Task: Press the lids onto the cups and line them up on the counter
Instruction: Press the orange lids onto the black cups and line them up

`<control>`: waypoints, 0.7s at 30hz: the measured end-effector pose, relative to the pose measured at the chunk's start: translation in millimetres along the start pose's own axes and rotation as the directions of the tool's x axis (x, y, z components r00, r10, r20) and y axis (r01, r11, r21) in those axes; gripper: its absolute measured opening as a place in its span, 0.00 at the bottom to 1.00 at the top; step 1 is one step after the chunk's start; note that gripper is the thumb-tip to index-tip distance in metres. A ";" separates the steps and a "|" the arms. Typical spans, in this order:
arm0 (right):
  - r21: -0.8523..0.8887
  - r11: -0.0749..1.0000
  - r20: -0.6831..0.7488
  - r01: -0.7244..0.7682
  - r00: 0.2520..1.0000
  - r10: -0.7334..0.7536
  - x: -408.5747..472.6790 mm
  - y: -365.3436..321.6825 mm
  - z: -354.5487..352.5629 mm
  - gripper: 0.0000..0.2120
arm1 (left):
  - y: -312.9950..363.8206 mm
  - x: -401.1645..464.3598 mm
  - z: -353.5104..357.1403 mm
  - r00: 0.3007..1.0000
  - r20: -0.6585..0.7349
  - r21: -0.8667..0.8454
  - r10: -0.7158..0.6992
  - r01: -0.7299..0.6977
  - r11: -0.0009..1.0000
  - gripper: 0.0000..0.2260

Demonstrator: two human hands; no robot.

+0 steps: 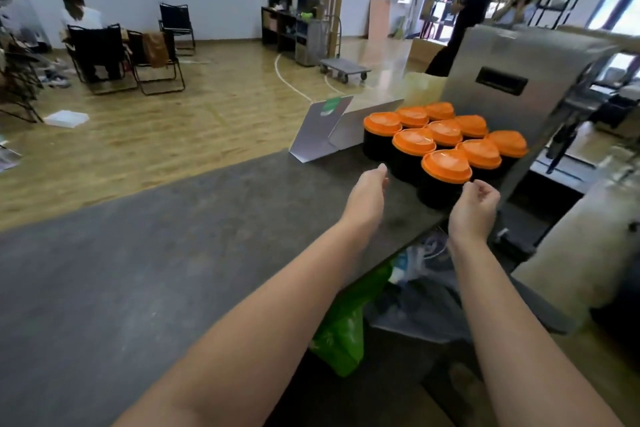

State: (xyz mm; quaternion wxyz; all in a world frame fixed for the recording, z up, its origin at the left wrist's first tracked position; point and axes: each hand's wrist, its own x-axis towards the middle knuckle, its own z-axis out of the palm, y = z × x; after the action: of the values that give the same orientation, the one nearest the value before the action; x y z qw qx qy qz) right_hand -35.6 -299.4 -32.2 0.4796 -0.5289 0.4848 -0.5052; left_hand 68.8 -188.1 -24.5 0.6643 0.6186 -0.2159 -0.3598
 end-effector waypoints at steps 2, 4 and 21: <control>-0.030 0.999 0.048 -0.036 0.998 0.037 20.9 4.4 -1.0 0.19 | -4.4 21.5 22.7 0.998 0.028 0.000 -0.050 0.050 0.999 0.26; -0.060 0.996 0.090 -0.068 0.993 0.073 35.0 7.7 0.5 0.22 | -5.7 37.3 42.3 0.995 0.055 -0.022 -0.087 0.089 0.996 0.28; -0.013 0.999 0.109 0.033 0.994 -0.031 -38.0 -3.7 46.6 0.13 | -0.5 2.6 20.3 1.000 -0.024 -0.031 -0.008 0.007 0.999 0.24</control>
State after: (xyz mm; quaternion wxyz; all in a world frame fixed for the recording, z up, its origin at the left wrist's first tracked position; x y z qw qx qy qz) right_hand 10.3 -260.5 -32.5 0.4931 -0.5668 0.4534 -0.4796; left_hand 55.5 -203.5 -22.5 0.6750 0.6134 -0.1998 -0.3581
